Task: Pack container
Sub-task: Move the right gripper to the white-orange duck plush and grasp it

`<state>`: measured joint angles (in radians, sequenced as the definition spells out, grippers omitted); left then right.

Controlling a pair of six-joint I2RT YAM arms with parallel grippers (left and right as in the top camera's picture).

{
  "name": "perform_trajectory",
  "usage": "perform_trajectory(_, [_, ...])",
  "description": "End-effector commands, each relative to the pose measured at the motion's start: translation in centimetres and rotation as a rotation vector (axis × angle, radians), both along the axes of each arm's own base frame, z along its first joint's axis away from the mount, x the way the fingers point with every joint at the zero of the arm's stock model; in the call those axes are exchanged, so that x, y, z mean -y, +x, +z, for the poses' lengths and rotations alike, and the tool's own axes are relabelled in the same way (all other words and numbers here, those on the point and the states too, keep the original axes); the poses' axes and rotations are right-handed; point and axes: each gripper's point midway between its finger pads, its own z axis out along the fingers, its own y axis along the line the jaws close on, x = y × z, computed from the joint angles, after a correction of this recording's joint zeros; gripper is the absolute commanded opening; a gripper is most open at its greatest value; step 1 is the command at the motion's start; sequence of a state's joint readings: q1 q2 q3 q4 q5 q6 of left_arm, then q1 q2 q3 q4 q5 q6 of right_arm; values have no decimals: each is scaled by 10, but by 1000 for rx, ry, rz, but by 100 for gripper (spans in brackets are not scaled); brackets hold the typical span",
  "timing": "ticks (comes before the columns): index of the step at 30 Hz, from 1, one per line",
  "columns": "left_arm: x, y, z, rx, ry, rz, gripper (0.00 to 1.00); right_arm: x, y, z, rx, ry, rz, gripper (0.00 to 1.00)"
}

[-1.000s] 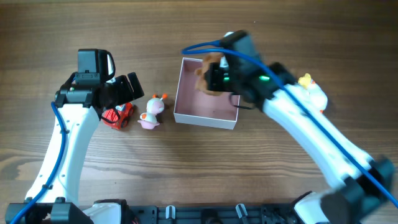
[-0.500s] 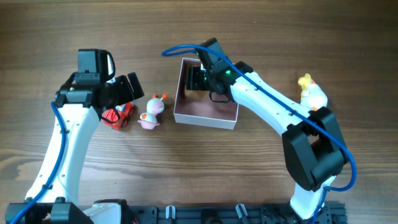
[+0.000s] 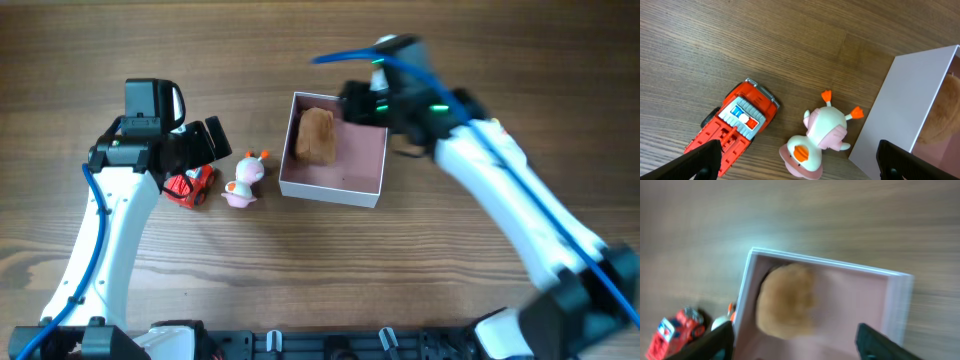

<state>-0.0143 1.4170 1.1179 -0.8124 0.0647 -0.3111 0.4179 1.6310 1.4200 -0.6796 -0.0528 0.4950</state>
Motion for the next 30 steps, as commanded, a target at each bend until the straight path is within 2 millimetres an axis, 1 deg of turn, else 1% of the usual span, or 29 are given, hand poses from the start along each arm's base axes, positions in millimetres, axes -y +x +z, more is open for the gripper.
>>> perform_trajectory(1, [0,3,4,12,18,-18,100,112,-1,49,90,-109,-294,86])
perform_trajectory(2, [0,3,4,12,18,-18,100,149,-6,49,75,-157,-389,89])
perform_trajectory(4, [0,3,4,12,18,-18,100,203,-12,41,26,-210,-528,95])
perform_trajectory(5, [0,3,4,12,18,-18,100,221,-14,35,2,-214,-571,96])
perform_trajectory(6, [0,3,4,12,18,-18,100,239,-17,24,-33,-208,-613,98])
perform_trajectory(7, [0,3,4,12,18,-18,100,253,-19,10,-76,-196,-642,100])
perform_trajectory(9, [0,3,4,12,18,-18,100,269,-25,-15,-153,-176,-673,99])
perform_trajectory(11, [0,3,4,12,18,-18,100,285,-33,-46,-237,-189,-713,100])
perform_trajectory(12, [0,3,4,12,18,-18,100,296,-40,-73,-312,-195,-735,99])
perform_trajectory(14, [0,3,4,12,18,-18,100,299,-44,-102,-389,-191,-737,99])
perform_trajectory(16, [0,3,4,12,18,-18,100,295,-43,-124,-444,-174,-721,100])
perform_trajectory(19, [0,3,4,12,18,-18,100,290,-40,-149,-495,-148,-698,99])
perform_trajectory(20, [0,3,4,12,18,-18,100,289,-39,-154,-503,-143,-689,100])
perform_trajectory(21, [0,3,4,12,18,-18,100,287,-37,-156,-504,-140,-673,97])
perform_trajectory(22, [0,3,4,12,18,-18,100,284,-35,-158,-503,-132,-646,89])
perform_trajectory(24, [0,3,4,12,18,-18,100,282,-32,-158,-491,-123,-625,78])
perform_trajectory(25, [0,3,4,12,18,-18,100,282,-31,-157,-486,-121,-627,68])
perform_trajectory(26, [0,3,4,12,18,-18,100,281,-30,-157,-485,-115,-627,46])
perform_trajectory(27, [0,3,4,12,18,-18,100,278,-29,-155,-479,-99,-621,36])
perform_trajectory(30, [0,3,4,12,18,-18,100,275,-27,-143,-449,-86,-614,18])
